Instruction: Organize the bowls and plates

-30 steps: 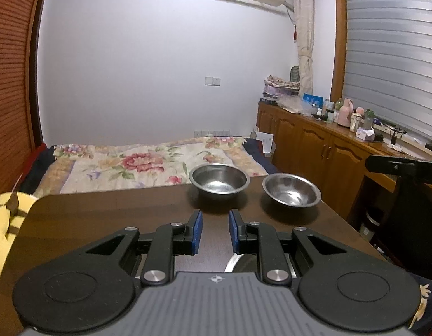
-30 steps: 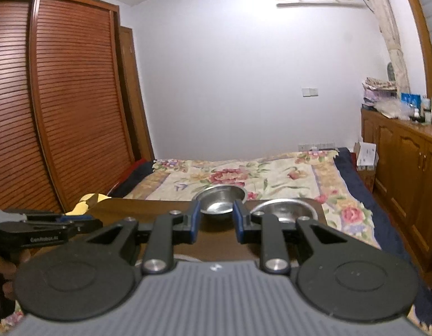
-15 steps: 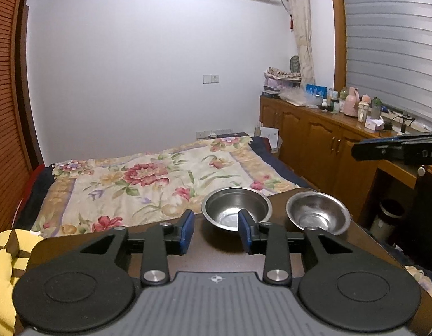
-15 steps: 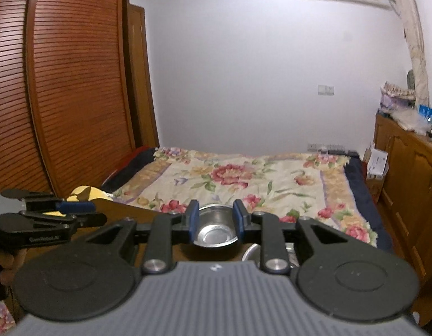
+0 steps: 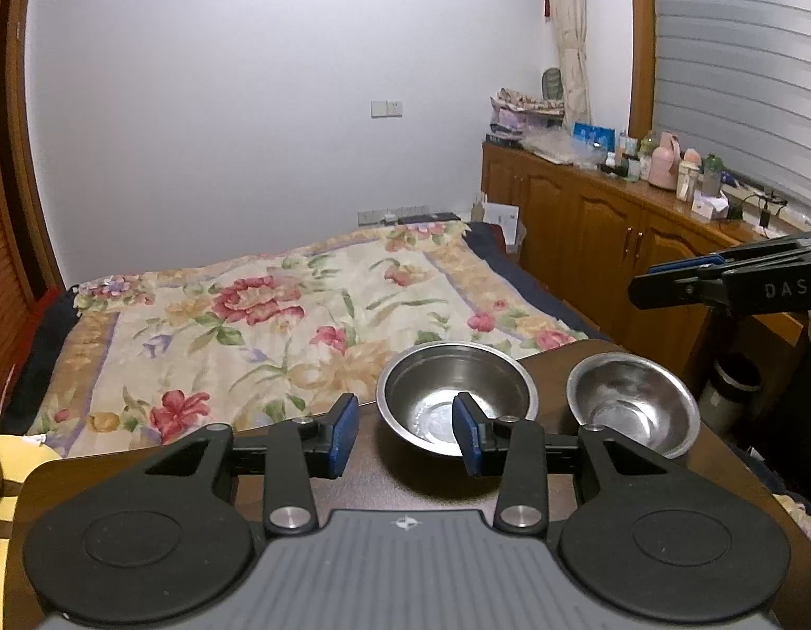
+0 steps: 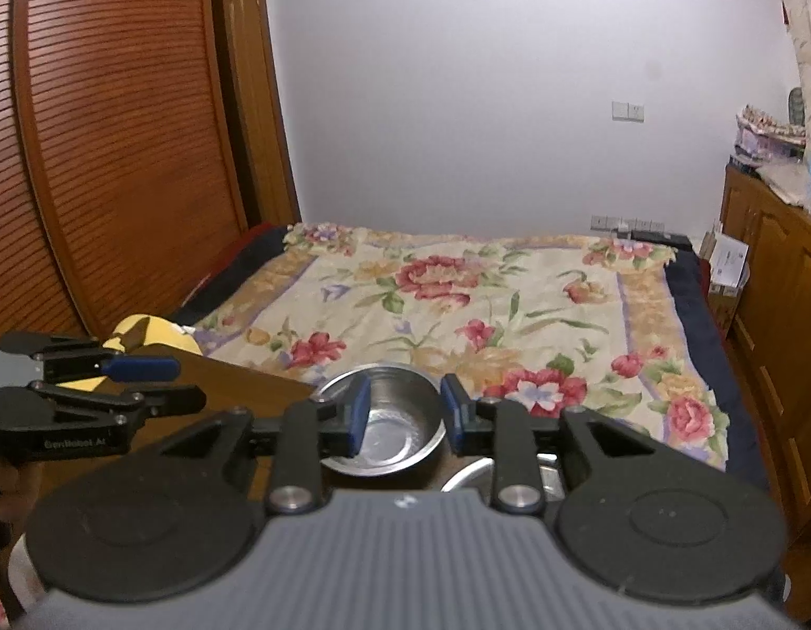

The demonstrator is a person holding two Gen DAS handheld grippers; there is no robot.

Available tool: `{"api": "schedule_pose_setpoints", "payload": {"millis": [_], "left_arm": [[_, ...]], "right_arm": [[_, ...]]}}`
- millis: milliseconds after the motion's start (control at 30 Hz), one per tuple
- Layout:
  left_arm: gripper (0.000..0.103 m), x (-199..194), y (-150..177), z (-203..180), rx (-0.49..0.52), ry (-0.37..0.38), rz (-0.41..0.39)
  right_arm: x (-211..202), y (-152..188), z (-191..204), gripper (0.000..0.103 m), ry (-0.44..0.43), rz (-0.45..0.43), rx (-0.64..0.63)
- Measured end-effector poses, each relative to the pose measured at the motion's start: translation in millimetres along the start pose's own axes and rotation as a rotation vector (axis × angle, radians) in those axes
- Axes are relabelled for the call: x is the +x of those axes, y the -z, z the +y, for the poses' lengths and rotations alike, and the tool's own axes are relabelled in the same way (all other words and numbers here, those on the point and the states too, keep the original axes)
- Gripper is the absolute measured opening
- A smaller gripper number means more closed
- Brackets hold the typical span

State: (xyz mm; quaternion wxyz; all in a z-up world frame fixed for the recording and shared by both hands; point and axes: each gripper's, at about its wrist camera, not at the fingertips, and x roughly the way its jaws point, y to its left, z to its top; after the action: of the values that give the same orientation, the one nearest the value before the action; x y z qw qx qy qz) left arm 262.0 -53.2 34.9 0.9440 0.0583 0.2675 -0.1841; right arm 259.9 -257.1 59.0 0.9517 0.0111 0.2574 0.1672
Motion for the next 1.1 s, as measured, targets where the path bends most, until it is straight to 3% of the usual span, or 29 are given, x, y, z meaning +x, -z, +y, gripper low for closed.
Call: {"api": "schedule_pose_setpoints", "payload": {"millis": [133,467,867,1100], "left_arm": [[0.043,20.1,-2.1,2.9,-0.009,0.011,0.024],[0.046,61.3,1.4,11.9,-0.034,0.042,0.081],[0.036,93.9,4.3,24.1,-0.107,0.083,0.145],[0.029,104.4,5.6,24.0,-0.097,0.084,0.164]], "right_arm": [[17.4,-0.6,-5.2,0.038,0.004,0.032,-0.006],[66.2,4.5,-17.3,0.038,-0.015,0.138,0.033],[105.5,15.0,-26.0,0.038,-0.057,0.239,0.089],[113.8,16.5,-23.8,0.038,-0.058,0.255,0.090]]}}
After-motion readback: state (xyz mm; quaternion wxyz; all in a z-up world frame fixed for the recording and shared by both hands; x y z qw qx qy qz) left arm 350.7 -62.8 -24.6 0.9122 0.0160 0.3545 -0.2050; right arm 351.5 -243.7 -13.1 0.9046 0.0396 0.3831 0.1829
